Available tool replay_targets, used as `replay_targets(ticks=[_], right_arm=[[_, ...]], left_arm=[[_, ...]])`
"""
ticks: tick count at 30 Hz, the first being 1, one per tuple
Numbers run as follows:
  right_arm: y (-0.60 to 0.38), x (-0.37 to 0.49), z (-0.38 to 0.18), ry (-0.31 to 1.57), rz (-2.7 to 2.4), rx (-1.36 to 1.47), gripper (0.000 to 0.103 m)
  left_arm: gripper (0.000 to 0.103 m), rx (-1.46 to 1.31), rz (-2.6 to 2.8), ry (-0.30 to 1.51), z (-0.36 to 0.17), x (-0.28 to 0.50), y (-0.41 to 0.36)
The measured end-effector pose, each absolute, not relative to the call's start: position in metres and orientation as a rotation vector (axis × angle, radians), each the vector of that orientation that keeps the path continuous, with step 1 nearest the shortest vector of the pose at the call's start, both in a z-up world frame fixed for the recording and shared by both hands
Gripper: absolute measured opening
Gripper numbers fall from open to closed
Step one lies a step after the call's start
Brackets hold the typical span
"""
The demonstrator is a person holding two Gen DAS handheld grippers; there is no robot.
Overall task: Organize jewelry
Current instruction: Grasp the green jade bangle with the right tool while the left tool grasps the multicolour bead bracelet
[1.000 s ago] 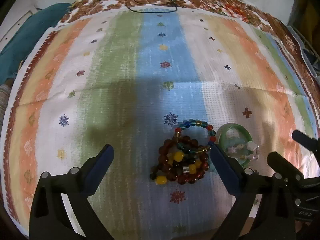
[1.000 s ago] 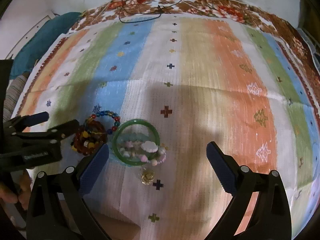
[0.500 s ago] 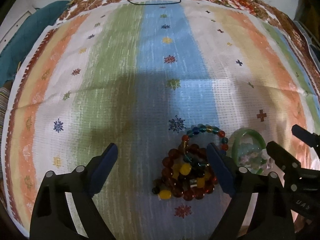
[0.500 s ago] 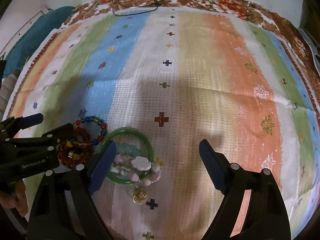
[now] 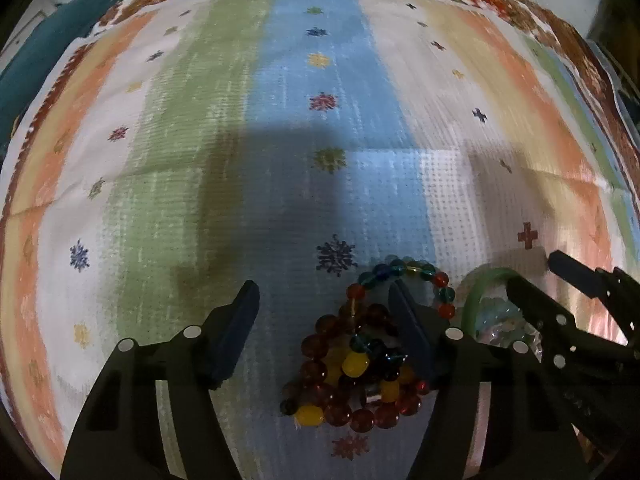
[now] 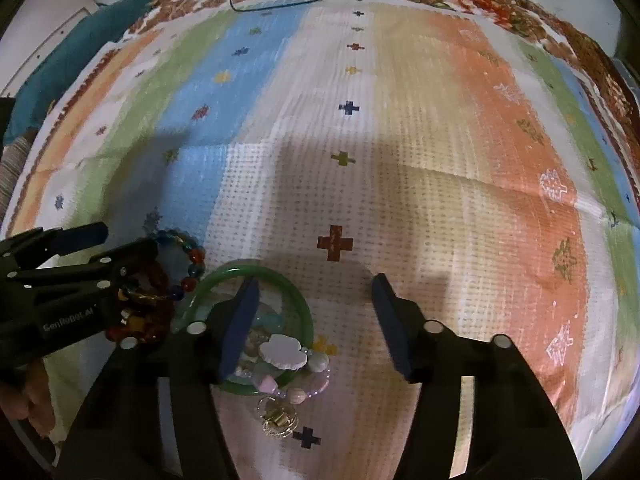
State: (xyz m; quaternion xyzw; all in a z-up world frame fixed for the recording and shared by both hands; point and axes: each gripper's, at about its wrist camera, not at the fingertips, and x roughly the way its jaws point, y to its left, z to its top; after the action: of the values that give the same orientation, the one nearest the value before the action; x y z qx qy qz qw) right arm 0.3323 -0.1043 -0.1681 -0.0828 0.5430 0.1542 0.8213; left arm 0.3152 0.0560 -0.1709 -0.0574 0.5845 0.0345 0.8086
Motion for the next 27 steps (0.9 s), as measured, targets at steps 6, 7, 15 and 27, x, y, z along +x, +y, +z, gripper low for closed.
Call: replay_targets(ticks=[6,7,15,27], right_arm=[[-0.103,0.334,-0.175,1.16,0.309,-0.189,0.053],[-0.103,0.334,-0.175,1.16,0.312,-0.191,0.051],[-0.108,0.335,-0.177,1.165,0.316,-0.193,0.013],[-0.115,0.325,-0.156,1.135,0.323,-0.161,0.008]], left_arm=[[0.048,-0.107,0.056,1.256,-0.176,0.316,0.053],[0.037,-0.103,0.058,1.252,-0.175,0.316,0.053],[0.013,-0.13,0.076,1.247,-0.171,0.312,0.061],[0.009,-0.132,0.082,1.182,-0.143,0.296,0.064]])
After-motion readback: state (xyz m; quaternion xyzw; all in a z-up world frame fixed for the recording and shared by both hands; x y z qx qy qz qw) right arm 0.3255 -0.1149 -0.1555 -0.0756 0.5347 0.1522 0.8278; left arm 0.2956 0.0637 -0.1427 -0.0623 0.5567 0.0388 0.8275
